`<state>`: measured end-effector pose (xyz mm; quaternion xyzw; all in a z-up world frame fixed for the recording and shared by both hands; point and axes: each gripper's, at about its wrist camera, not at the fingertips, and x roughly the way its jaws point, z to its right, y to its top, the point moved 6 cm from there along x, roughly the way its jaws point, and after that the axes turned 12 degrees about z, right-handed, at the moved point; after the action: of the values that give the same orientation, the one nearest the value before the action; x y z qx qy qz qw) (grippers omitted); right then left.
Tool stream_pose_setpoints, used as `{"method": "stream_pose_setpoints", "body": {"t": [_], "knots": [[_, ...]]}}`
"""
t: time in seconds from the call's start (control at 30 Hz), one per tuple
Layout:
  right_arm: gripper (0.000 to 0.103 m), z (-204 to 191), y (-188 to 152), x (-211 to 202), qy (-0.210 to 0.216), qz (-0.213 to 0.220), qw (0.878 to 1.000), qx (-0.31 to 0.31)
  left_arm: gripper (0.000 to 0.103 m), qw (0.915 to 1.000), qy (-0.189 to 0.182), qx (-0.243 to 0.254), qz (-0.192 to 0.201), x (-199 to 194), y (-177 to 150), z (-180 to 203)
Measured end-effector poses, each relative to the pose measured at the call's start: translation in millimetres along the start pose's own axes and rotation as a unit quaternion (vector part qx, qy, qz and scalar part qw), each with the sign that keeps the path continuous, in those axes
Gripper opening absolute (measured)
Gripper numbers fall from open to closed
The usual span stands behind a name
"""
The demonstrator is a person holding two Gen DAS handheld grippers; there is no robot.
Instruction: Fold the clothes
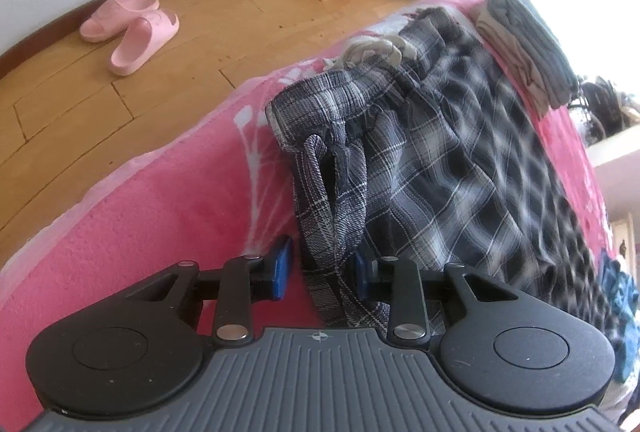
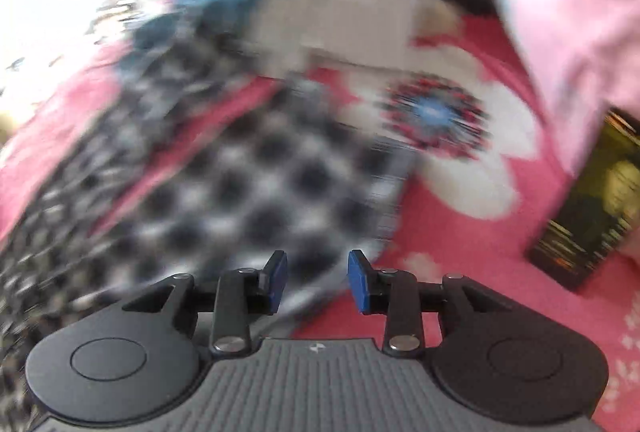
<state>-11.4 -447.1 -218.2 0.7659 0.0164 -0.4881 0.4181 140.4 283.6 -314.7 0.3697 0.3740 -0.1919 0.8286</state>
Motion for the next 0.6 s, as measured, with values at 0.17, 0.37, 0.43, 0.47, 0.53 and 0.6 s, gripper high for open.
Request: {"method": "stream_pose_setpoints", "body": {"t": [0.17,0.37,0.43,0.47,0.53,0.6], "knots": [[0.035,-37,-2,11,0.053,-0.022,0.997,-0.043,0.033,0.9998,0.007,0.008,-0.014,3,2,1],[0.035,24,-37,7,0.052,-0.074,0.995,0.035,0.037,0.9989,0.046,-0.004,-0.002,8,0,7],[0.036,49,-47,8,0.057,-0.080,0.993,0.068,0.039,0.9979,0.062,-0.014,0.012,6,-2,10],[0.037,61,-48,12,0.062,-0.082,0.991,0.086,0.039,0.9970,0.072,-0.019,0.022,5,-4,12],[0.038,79,-47,25,0.073,-0.090,0.985,0.126,0.040,0.9952,0.090,-0.016,0.035,5,-6,15],[0.038,88,-45,41,0.081,-0.112,0.978,0.157,0.041,0.9929,0.110,-0.006,0.045,6,-8,20]]}}
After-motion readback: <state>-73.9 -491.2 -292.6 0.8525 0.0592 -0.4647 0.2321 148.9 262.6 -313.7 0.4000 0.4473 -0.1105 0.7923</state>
